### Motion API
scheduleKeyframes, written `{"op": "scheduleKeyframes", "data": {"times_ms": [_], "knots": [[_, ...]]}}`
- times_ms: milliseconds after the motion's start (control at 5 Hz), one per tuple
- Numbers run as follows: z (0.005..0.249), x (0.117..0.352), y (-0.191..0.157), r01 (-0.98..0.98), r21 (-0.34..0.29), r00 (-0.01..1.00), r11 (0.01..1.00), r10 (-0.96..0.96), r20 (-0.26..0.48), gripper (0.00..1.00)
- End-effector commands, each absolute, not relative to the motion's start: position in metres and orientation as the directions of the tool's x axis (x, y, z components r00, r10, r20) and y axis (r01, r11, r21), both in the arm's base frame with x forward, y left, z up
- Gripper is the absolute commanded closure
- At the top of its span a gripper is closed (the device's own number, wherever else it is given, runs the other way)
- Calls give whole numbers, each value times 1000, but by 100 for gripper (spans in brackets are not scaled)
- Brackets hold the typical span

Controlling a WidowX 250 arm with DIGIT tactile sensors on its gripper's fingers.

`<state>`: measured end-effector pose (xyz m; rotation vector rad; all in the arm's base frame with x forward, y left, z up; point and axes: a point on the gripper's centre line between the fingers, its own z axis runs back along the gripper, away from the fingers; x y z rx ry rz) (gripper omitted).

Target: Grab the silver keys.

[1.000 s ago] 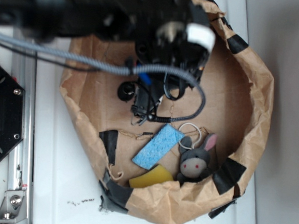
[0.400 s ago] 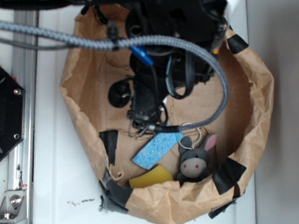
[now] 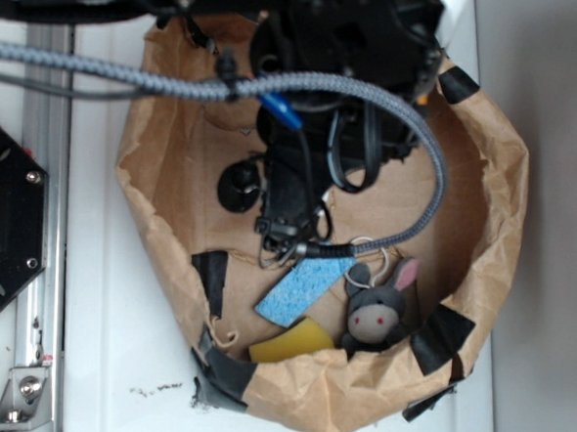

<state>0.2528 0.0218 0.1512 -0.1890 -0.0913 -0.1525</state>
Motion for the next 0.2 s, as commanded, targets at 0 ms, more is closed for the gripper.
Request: {"op": "scheduleKeyframes", "data": {"times_ms": [0], "knots": [[150,257,23,154,-152,981,976,-133,139,100]]}}
